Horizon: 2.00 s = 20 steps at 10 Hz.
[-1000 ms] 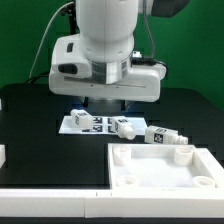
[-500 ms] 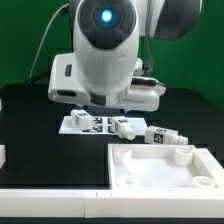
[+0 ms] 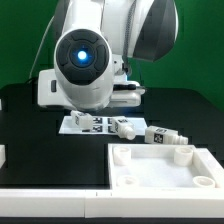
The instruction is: Assemble one leg
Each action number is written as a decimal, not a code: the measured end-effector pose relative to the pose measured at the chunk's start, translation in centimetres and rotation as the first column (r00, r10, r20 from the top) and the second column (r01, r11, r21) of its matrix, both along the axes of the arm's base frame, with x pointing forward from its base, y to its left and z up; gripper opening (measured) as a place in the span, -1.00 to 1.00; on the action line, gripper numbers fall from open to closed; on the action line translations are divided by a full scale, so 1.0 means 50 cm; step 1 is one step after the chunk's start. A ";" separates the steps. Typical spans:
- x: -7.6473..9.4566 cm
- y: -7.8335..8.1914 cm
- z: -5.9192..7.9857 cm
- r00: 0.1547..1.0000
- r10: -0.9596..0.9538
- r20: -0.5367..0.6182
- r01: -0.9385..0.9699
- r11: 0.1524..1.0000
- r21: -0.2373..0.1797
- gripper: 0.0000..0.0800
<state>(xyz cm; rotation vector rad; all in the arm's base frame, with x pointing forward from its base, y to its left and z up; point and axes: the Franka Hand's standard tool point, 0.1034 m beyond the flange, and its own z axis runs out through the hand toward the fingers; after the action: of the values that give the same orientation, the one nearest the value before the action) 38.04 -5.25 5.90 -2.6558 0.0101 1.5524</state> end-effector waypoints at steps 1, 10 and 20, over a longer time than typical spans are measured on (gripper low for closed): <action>-0.003 -0.001 -0.003 1.000 0.001 0.000 -0.001 1.000 0.000 0.62; -0.109 -0.016 -0.078 0.994 0.096 0.055 -0.096 0.995 -0.011 0.62; -0.102 -0.011 -0.040 0.997 0.078 0.007 -0.077 0.997 -0.006 -0.29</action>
Offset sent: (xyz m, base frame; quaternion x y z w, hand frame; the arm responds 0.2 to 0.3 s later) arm -0.0627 -0.0196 -0.0168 -0.0859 0.0118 -0.0198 0.9960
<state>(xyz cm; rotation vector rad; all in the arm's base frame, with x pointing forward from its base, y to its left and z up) 32.94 -5.80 3.88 -2.6973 -0.0899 1.5664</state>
